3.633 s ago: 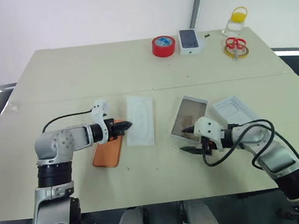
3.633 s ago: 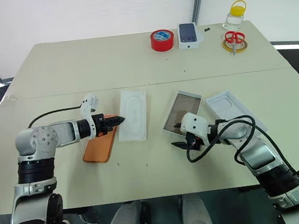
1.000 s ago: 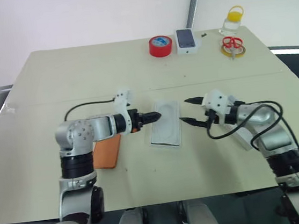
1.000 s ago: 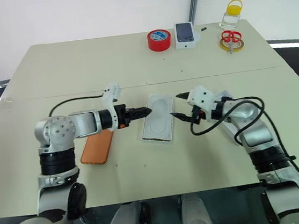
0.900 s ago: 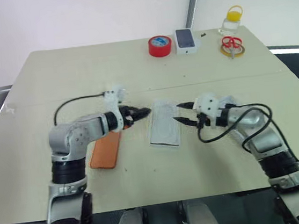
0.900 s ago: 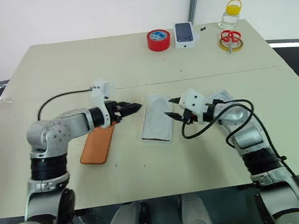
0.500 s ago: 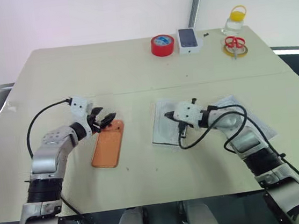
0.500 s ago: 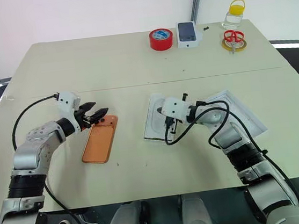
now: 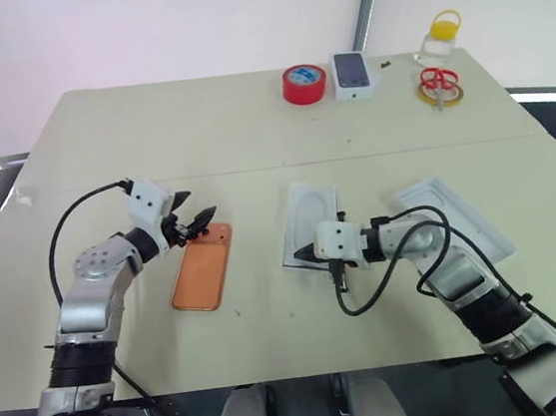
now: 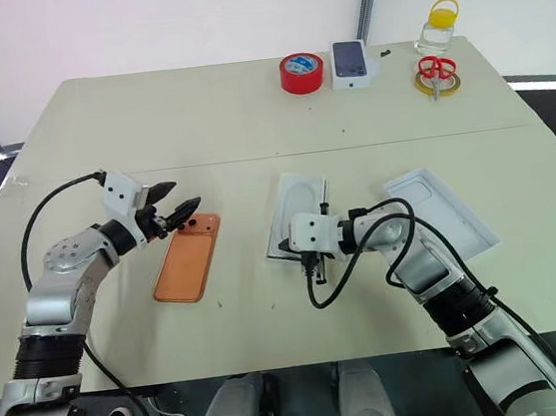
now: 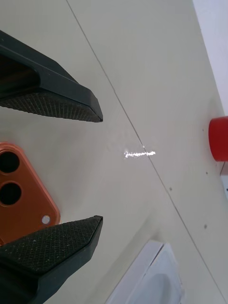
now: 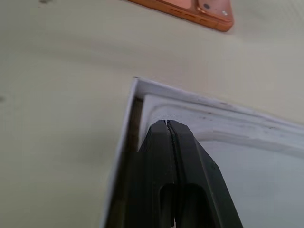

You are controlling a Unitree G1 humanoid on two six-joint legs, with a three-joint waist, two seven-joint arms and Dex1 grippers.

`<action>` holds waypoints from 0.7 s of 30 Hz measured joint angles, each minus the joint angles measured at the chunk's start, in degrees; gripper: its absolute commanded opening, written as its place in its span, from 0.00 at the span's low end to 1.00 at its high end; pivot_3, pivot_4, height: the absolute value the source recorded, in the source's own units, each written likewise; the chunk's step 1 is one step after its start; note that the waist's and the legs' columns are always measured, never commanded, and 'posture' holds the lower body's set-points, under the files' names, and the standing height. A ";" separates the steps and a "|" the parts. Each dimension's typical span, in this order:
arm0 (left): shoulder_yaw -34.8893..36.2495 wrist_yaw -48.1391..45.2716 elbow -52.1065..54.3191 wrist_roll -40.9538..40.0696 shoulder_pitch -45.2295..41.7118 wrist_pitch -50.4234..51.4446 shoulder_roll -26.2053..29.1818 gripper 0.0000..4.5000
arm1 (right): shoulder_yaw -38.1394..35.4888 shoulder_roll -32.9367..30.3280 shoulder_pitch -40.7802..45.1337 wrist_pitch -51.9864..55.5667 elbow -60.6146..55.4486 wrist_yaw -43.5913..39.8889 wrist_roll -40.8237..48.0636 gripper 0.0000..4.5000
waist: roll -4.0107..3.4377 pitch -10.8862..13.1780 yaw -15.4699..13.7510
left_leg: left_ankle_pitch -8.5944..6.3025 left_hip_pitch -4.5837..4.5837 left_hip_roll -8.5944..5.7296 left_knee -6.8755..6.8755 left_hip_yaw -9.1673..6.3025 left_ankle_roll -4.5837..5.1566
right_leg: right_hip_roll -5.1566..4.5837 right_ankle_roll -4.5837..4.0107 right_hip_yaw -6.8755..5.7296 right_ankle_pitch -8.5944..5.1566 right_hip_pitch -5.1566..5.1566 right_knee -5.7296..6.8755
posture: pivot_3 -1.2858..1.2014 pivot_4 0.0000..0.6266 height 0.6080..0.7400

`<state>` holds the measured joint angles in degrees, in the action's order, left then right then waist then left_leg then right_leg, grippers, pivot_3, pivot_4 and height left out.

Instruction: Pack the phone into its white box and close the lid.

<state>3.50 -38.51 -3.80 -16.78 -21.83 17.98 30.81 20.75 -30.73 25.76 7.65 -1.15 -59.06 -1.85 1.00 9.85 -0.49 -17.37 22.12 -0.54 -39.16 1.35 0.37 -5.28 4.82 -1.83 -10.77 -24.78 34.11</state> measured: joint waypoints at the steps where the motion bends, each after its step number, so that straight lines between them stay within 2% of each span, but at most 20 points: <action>1: 0.00 -0.01 -0.16 0.09 0.00 -0.01 0.00 0.74 | -0.02 -0.38 0.00 0.52 -0.46 -0.56 0.41 0.01 | 0.00 0.00 0.03 | 0.00 0.00 0.02 0.00 0.00 0.00 | 0.03 0.00 0.00 0.00 0.00 0.00 | 0.52 0.24 1.00; 4: 0.03 -0.04 -0.30 0.12 0.01 0.06 -0.04 0.74 | -0.31 -0.65 0.00 0.49 -0.72 -0.22 0.61 0.01 | 0.00 0.00 0.02 | 0.00 0.00 0.05 0.00 -0.01 0.00 | 0.06 0.00 -0.01 0.00 0.00 0.00 | 0.52 0.24 1.00; 10: 0.00 -0.11 -0.20 0.01 0.02 0.25 -0.95 0.74 | -2.99 2.90 2.94 -2.04 1.96 5.18 0.55 0.01 | 0.00 0.00 0.08 | 0.00 0.00 0.05 0.00 -0.01 0.00 | 0.07 0.01 0.00 0.00 0.00 0.00 | 0.52 0.24 1.00; 17: -0.03 -0.06 2.55 -0.66 -1.73 2.57 -1.50 0.74 | -0.91 1.37 3.65 -5.82 5.51 5.79 -3.84 0.01 | 0.00 0.00 -0.06 | 0.00 0.01 0.03 0.00 -0.01 0.00 | 0.07 0.00 0.01 0.00 0.01 -0.01 | 0.52 0.24 1.00; 21: 0.09 0.35 3.81 -1.72 -2.79 4.68 -2.20 0.74 | 0.57 -2.44 2.40 -4.25 4.43 1.73 -4.59 0.01 | 0.00 0.00 -0.12 | 0.00 0.01 0.04 0.00 -0.03 0.00 | 0.09 0.01 0.00 0.00 0.01 -0.01 | 0.52 0.24 1.00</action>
<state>3.59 -38.16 0.01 -18.50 -24.63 22.67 28.61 21.31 -33.17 28.15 3.41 3.28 -57.33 -6.44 1.00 9.85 -0.61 -17.37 22.14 -0.49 -39.17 1.33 0.37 -5.20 4.82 -1.82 -10.77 -24.77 34.10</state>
